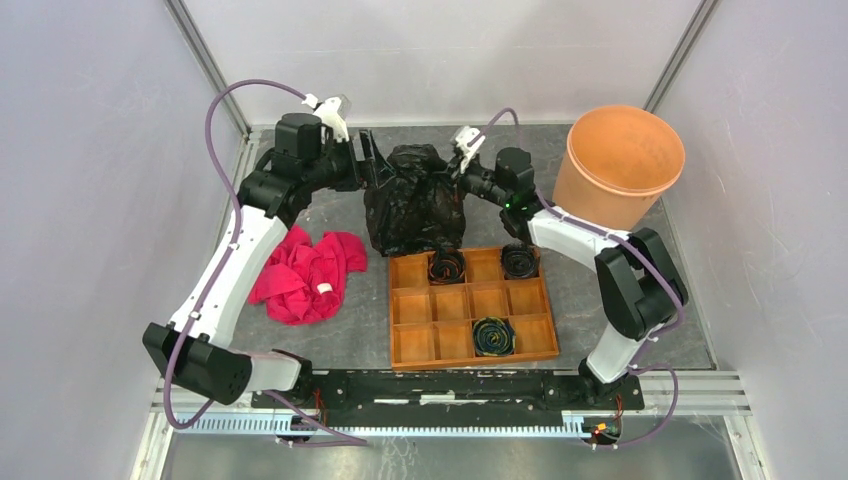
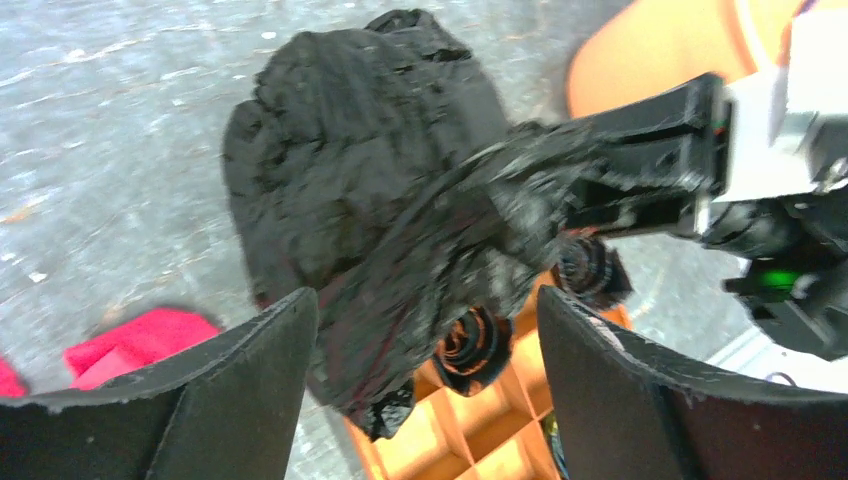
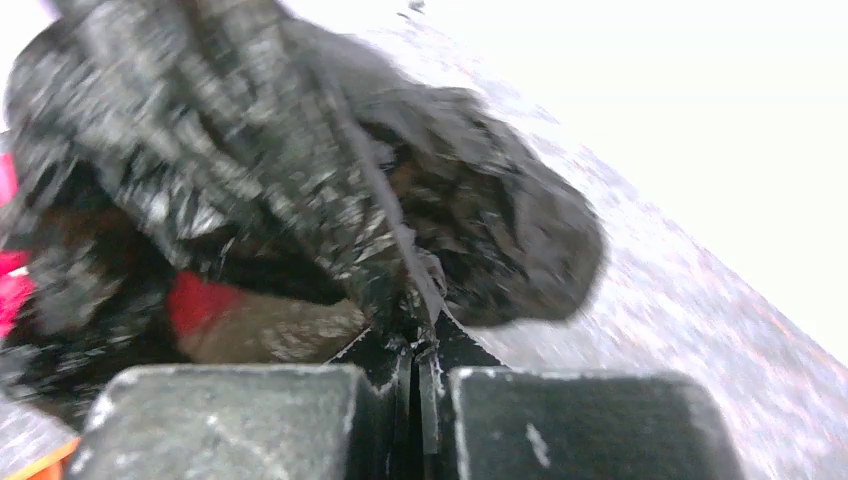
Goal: Put the trash bags into the trash bin
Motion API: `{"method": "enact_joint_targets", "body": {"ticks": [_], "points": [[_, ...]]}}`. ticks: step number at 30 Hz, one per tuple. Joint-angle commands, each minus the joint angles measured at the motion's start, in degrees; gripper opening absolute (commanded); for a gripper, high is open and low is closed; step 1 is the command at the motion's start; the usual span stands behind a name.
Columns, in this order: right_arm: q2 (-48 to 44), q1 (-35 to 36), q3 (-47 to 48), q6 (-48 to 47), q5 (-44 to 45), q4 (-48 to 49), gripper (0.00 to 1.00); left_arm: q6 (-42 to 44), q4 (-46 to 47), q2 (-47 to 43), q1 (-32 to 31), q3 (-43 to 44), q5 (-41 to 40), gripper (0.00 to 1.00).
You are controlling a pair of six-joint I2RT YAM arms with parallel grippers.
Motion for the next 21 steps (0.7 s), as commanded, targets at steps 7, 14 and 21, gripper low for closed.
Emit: {"method": "enact_joint_targets", "body": {"ticks": [7,14,21], "points": [[6.2,-8.8,2.8,6.0,13.0,-10.0,0.0,-8.3,6.9,-3.2,0.2,-13.1,-8.4,0.98],[6.4,-9.3,1.8,2.0,10.7,-9.9,0.0,-18.9,26.6,-0.6,1.0,-24.1,3.4,0.88],[7.6,-11.9,0.0,7.1,4.6,-5.7,0.0,-28.5,44.2,0.8,5.4,-33.9,5.6,0.77]]}}
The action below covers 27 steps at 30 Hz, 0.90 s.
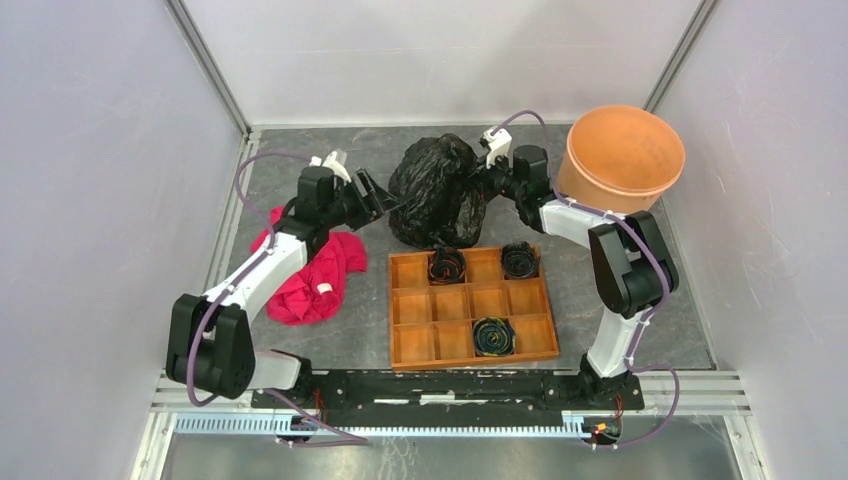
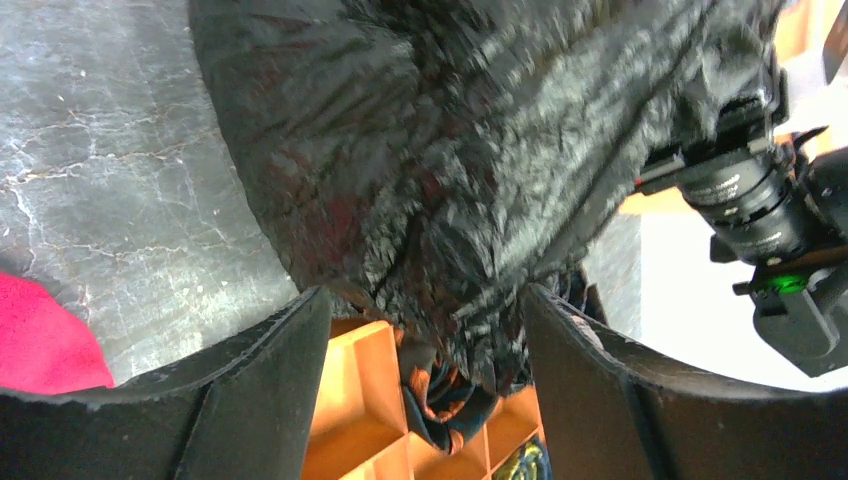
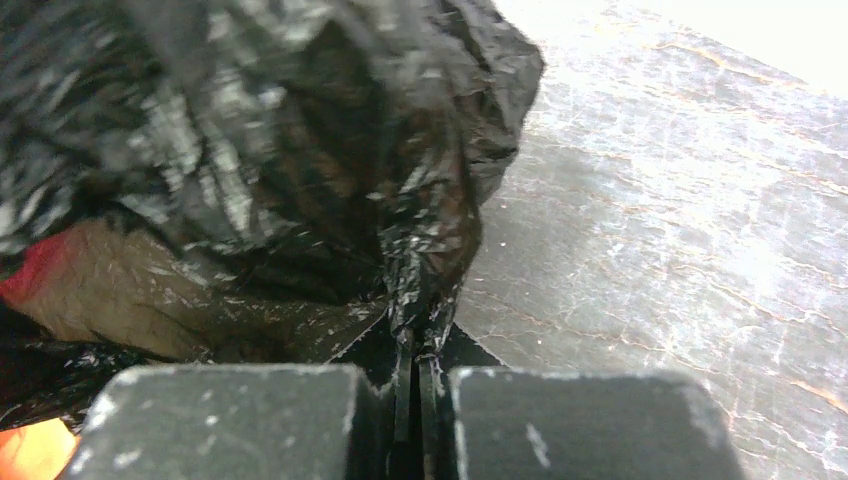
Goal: Put the trash bags into the trash bin
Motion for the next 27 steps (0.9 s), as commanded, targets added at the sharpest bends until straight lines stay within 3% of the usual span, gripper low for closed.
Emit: {"method": "enact_joint_targets", "body": {"ticks": [1,8,14,19,23,27], "points": [[0.5,-1.8,-0.5,2.5,-3.9,4.7,0.0,-10.1,17.5,-0.8,4.0,-6.4,3.0,0.77],[0.7,-2.3,-1.0,3.0,-5.6,6.2,0.0,-17.5,36.0,-0.3,8.0,-16.7,7.0,0.77],[0.6,-2.4,-1.3,2.7,-7.0,6.5,0.0,-23.6,58.8,9.9,8.1,-19.4,18.9,0.87],[0.5,-2.5,-1.6,2.5,-8.5,7.1,0.0,-35.7,81.4,19.3,7.6,-20.8,25.3,0.91],[0.6,-2.5,-1.6,2.5,-8.6,7.2,0.0,-36.0,83.1,20.0,5.9,-21.5,26.3,0.88],[0.6,-2.4,-1.7,2.1,-8.7,7.1,0.0,-31.4,75.3,15.3,5.7,-23.7,25.6,0.79]]}}
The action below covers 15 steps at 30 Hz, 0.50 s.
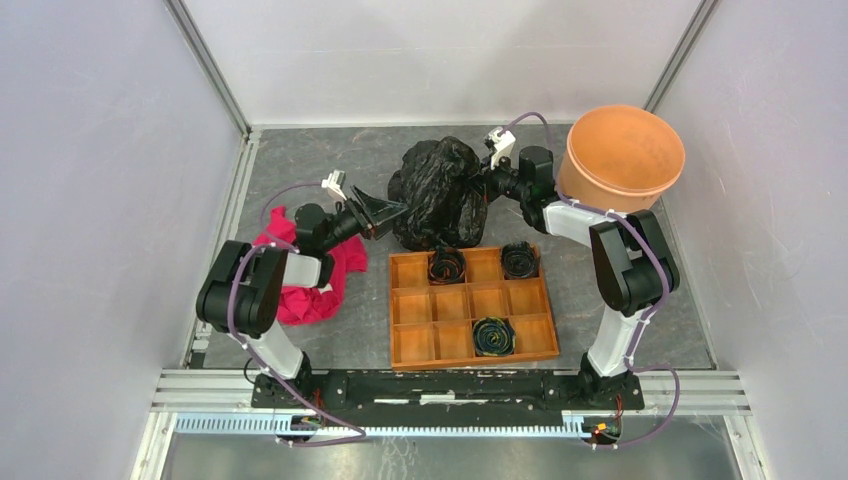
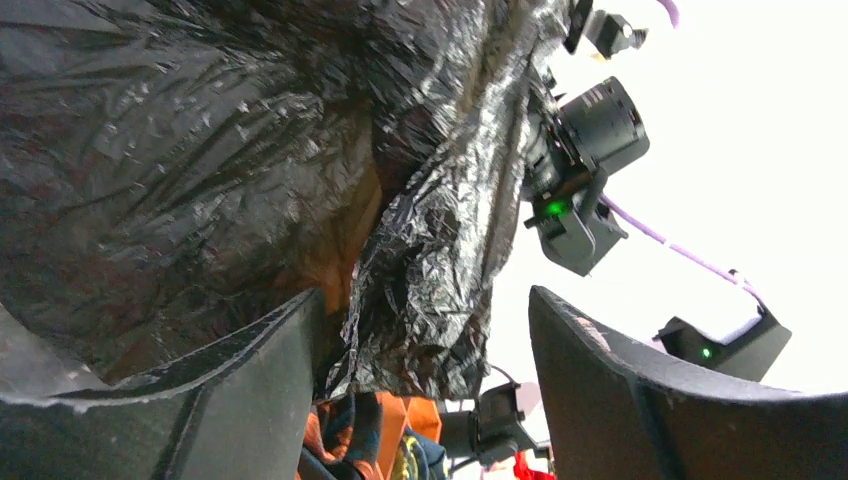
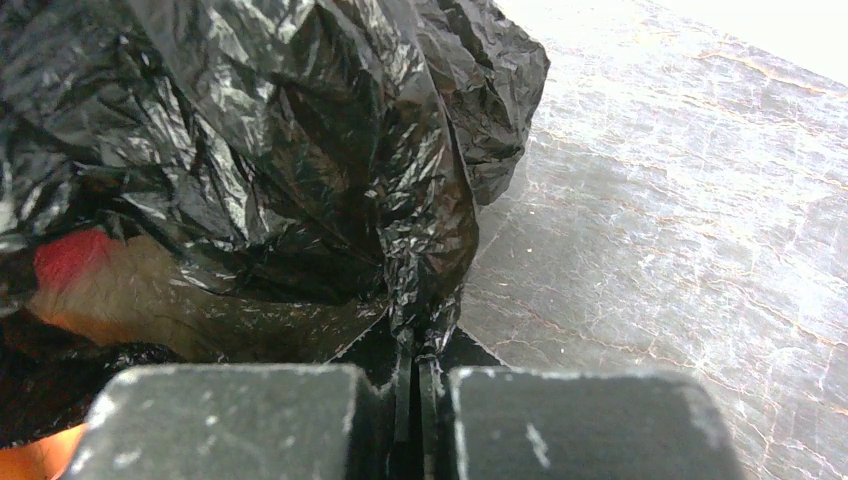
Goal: Put the trash bags into the trash bin
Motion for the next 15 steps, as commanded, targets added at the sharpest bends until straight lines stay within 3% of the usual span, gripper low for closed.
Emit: {"method": "enact_joint_targets", "body": {"ticks": [1,7,12,15], "points": [[0.1,-0.1,-0.2,-0.5,-1.3,3.0,0.0,2.3,-1.4,-6.4,-0.4,-2.3,1.3,0.77],[-0.2,-0.2,-0.6,-0.3,-1.2,3.4,0.0,9.7,-15.8,-13.9,-1.4,-2.7,-1.4,0.69],[-0.4,-0.1,-1.1,-0.2,-1.5,3.5,0.01,10.4,-18.1,-12.3,-3.8,-0.5,-2.5,0.62],[-0.8,-0.2,-1.7,-0.4,-1.5,3.6,0.0,10.2,-18.7,-10.8,-4.6,1.3,-3.0,0.53]]}}
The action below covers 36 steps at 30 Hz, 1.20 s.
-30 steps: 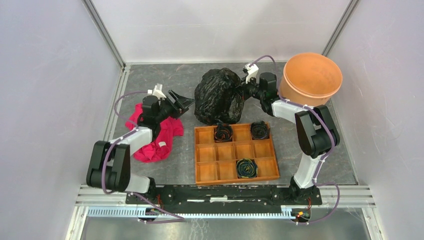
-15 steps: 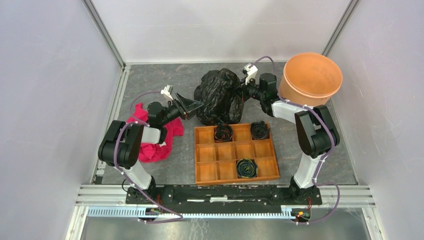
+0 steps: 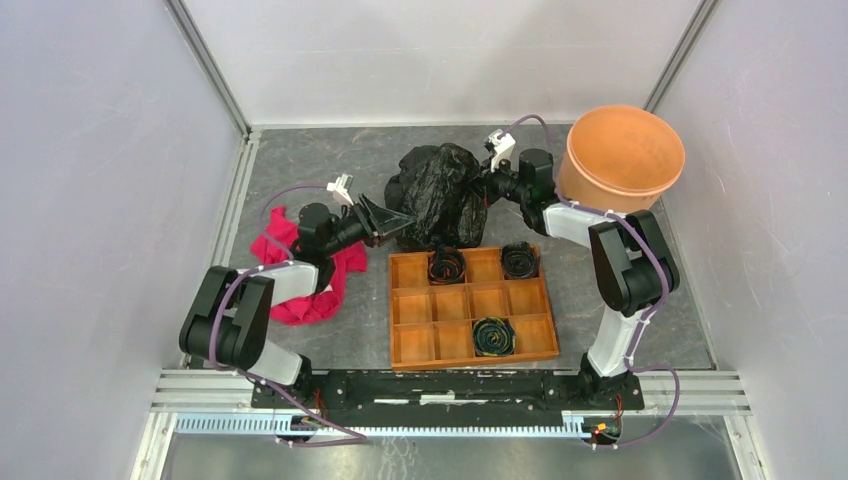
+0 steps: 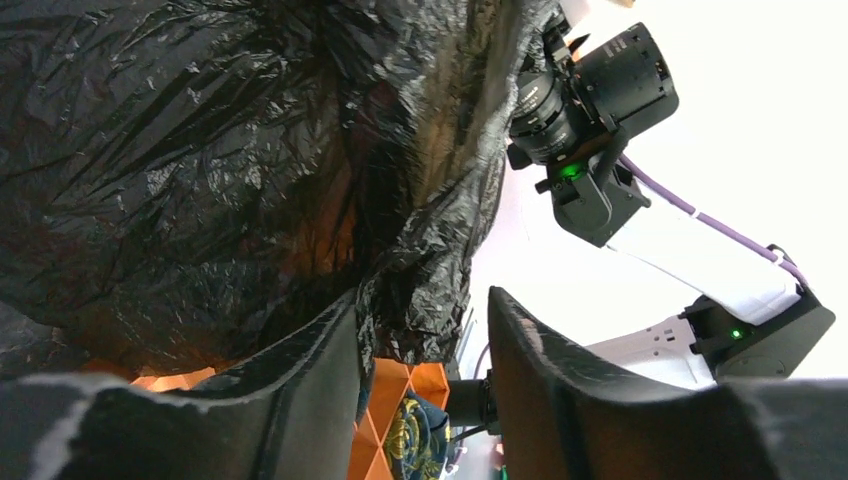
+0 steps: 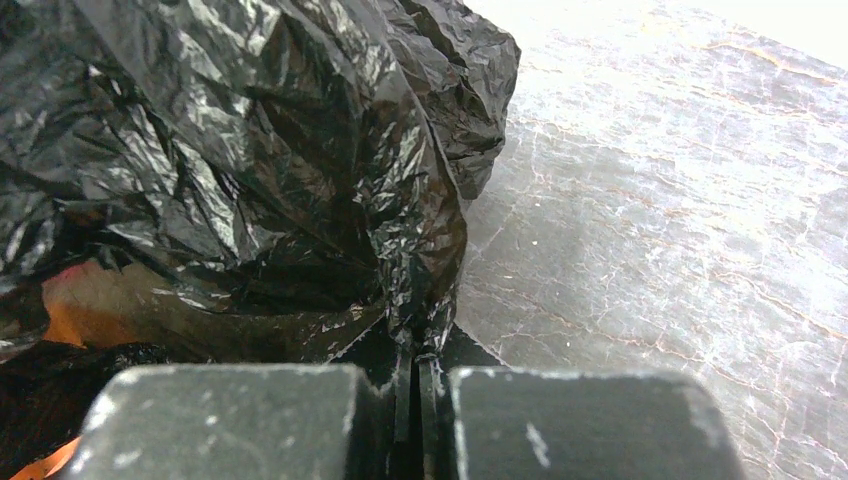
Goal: Put the trash bags into the trash bin
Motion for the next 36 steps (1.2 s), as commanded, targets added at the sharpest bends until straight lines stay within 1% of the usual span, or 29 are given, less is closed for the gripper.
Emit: {"method": "enact_joint_targets", "body": {"ticks": [1,3,4,5,8,9,11,12,13,14,15,18,20,21,22,23,24,25,26,28,29,30,32,33,34,35,36], "points": [[-0.9,-0.1,-1.1,-0.6,-1.0,2.8,0.0,4.1,-3.1,1.4,-1.1,3.9,-1.5,0.5],[-1.1,-0.1,-1.2,-1.1,-0.9,2.2,0.01,5.3,-5.2,0.6,-1.1,4.7,-2.5,0.43],[-1.3,-0.1,-0.9,-1.6,-0.8,1.2,0.0,7.1,-8.7,-0.1,-1.1,5.3,-3.2,0.38],[-1.5,-0.1,-0.7,-2.0,-0.3,0.1,0.0,8.2,-12.1,-0.8,-1.0,6.3,-4.3,0.31],[-2.2,-0.2,1.2,-2.3,4.5,-4.8,0.01,15.9,-26.0,-3.7,-0.8,11.5,-9.2,0.05],[-2.4,-0.1,2.7,-2.1,6.6,-7.0,0.0,17.8,-30.6,-4.8,-0.7,13.8,-13.2,0.02],[-2.7,-0.2,7.1,-1.9,10.6,-13.1,0.0,22.9,-41.6,-5.7,-0.8,21.1,-19.8,0.02],[-2.8,-0.1,10.3,-1.8,12.2,-16.3,0.0,25.6,-49.3,-5.8,-1.1,27.2,-25.9,0.02],[-3.0,-0.1,13.3,-1.7,12.9,-19.8,0.0,28.1,-57.0,-5.5,-1.5,34.0,-34.8,0.02],[-3.1,-0.1,17.9,-1.8,13.6,-24.0,0.0,30.3,-63.0,-5.1,-2.0,40.8,-39.4,0.02],[-3.5,-0.2,22.8,-2.3,14.4,-27.7,0.0,32.2,-66.2,-4.9,-2.2,47.3,-42.1,0.02],[-5.5,0.0,38.6,-4.7,15.3,-39.7,0.0,36.9,-69.9,-5.7,-3.5,64.4,-43.4,0.02],[-9.1,0.4,46.5,-5.5,14.4,-43.4,0.0,38.6,-70.3,-6.9,-4.6,71.8,-39.8,0.02],[-11.9,0.8,47.4,-5.9,13.4,-42.5,0.0,38.4,-69.5,-8.1,-5.0,73.5,-37.4,0.02],[-16.4,1.6,45.3,-5.9,12.1,-39.5,0.0,37.8,-67.8,-9.9,-5.3,73.4,-35.7,0.02],[-21.5,2.4,41.0,-5.8,10.8,-33.8,0.0,37.0,-65.7,-11.9,-5.7,71.7,-34.7,0.02],[-26.5,3.4,33.4,-5.4,10.2,-27.1,0.01,36.7,-63.6,-14.3,-6.0,69.1,-34.3,0.02],[-32.0,4.3,26.1,-5.3,9.6,-18.3,0.01,36.4,-62.0,-16.4,-6.1,65.5,-34.8,0.02],[-36.2,5.4,17.3,-5.4,8.7,-9.6,0.01,36.5,-61.0,-18.8,-6.1,61.5,-36.0,0.02],[-42.8,6.3,2.3,-5.1,5.3,6.7,0.03,37.0,-60.5,-22.2,-6.1,52.9,-41.6,0.02],[-43.8,6.4,-3.7,-4.8,4.6,11.2,0.03,36.7,-61.3,-23.2,-6.1,49.0,-45.1,0.02],[-43.6,6.6,-7.5,-4.8,4.8,13.7,0.02,36.6,-62.5,-23.6,-6.1,45.2,-47.8,0.02],[-40.1,6.7,-12.1,-5.0,6.9,12.9,0.01,35.9,-64.4,-22.7,-5.9,38.1,-49.5,0.02],[-36.9,6.8,-12.4,-5.3,7.8,10.0,0.01,34.9,-64.9,-22.1,-5.7,34.5,-49.2,0.02],[-34.0,6.9,-11.6,-6.0,8.2,5.9,0.01,34.1,-64.9,-21.6,-5.4,31.5,-47.5,0.02],[-30.9,7.0,-10.2,-6.9,8.1,-0.6,0.0,33.7,-64.8,-21.3,-5.1,27.9,-45.8,0.02],[-28.8,7.4,-9.0,-7.6,8.2,-5.4,0.01,33.1,-64.5,-21.4,-5.1,26.3,-44.9,0.02]]}}
